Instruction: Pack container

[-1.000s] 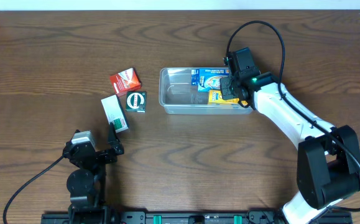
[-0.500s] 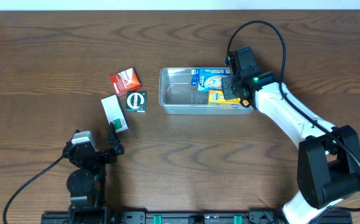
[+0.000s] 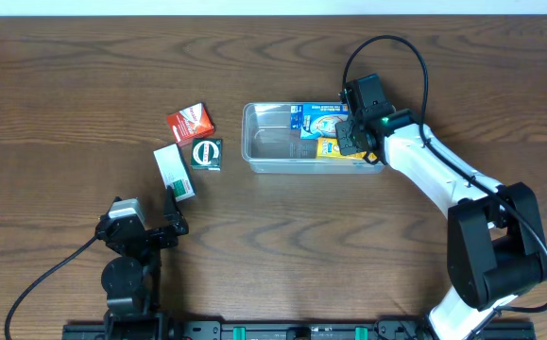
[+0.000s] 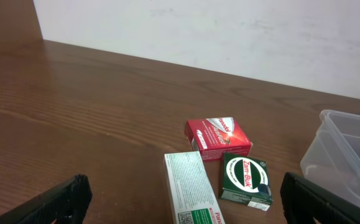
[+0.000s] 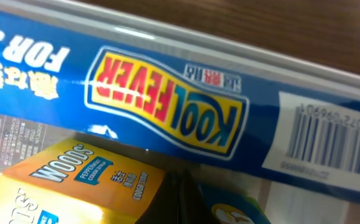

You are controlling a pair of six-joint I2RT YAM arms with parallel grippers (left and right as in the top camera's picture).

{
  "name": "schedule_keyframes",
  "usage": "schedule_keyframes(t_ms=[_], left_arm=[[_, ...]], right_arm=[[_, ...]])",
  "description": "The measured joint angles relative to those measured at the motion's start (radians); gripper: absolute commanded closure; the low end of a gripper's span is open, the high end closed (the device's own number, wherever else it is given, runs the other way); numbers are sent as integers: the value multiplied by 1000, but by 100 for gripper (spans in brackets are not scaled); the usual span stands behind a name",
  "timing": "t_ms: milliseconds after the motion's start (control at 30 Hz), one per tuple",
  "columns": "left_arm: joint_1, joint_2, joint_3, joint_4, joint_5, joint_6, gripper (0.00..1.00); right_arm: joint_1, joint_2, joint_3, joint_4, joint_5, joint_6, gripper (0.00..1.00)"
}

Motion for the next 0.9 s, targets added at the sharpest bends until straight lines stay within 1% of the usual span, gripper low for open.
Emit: schedule_keyframes(t_ms=[600,900], left_arm=[[0,0,0,0,0,0,2],[0,0,0,0,0,0,2]], right_arm=[[0,0,0,-14,-82,-77,99],[0,0,0,-14,-116,-93,99]])
